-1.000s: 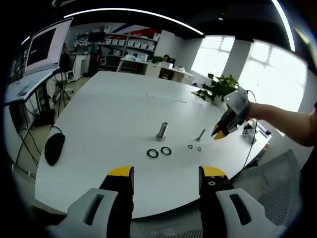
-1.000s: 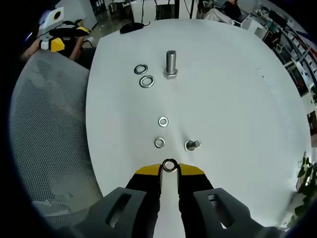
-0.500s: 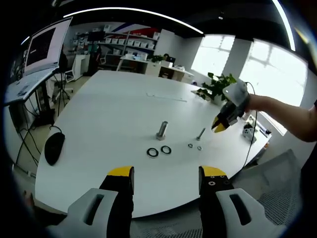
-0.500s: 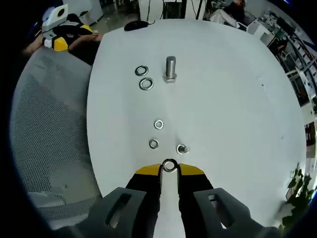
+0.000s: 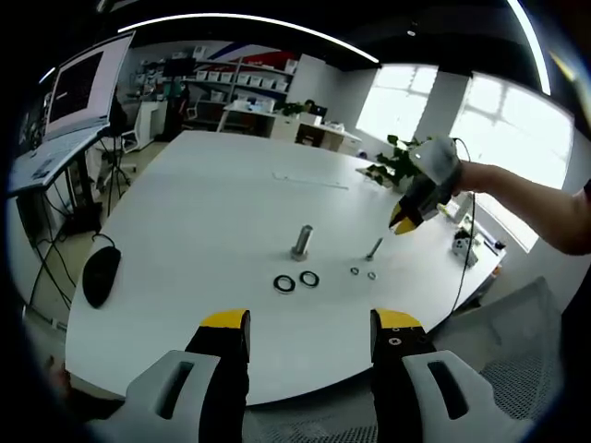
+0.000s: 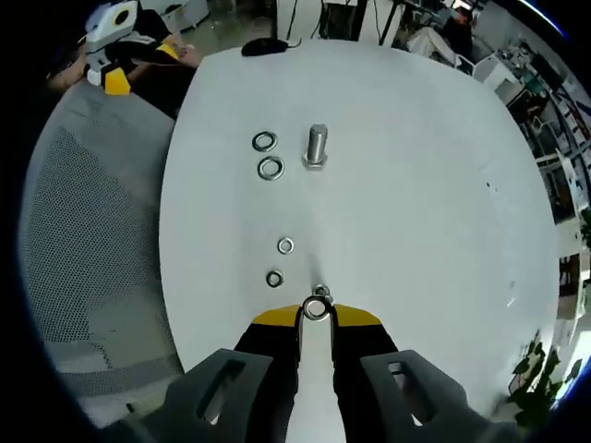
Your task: Place the washer onto the threaded stud by aligning its center hole with the stud, sliding it down to the base, and recovering from edge contact or off-axis alignment until the washer reaches the visible bottom stop.
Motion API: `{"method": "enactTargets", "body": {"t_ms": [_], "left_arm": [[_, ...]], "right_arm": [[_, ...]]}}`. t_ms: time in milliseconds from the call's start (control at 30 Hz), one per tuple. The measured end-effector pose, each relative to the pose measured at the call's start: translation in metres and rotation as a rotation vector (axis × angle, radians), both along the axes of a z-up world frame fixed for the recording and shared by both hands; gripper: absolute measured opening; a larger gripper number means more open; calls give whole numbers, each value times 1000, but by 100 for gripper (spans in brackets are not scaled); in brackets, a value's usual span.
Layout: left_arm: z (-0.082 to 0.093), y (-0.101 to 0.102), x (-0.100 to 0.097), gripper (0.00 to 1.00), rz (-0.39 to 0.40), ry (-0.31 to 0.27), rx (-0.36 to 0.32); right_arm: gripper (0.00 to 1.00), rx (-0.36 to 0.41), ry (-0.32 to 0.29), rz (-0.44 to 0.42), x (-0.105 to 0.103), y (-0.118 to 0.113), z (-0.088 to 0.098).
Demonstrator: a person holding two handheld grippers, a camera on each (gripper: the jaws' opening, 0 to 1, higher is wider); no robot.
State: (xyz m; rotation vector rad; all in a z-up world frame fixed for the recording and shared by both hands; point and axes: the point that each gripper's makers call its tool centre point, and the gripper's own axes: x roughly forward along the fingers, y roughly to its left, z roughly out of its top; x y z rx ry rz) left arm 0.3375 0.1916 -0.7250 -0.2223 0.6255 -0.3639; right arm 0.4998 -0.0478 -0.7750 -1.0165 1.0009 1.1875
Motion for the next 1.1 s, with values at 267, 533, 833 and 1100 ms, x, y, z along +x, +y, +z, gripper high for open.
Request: {"method": "enactTargets", "body": {"t_ms": [267, 533, 833, 1100], "left_arm": [[0, 1, 0, 51, 3, 1, 0], [0, 1, 0, 51, 7, 1, -1], [-1, 1, 0, 51, 6, 3, 3], [-1, 1, 0, 51, 3, 6, 6]], "right_arm": [[14, -48, -15, 42, 7, 0, -8], [14, -89, -17, 74, 10, -1, -22], [14, -102, -2, 72, 11, -2, -27], [14, -110, 7, 68, 11, -5, -32]]}}
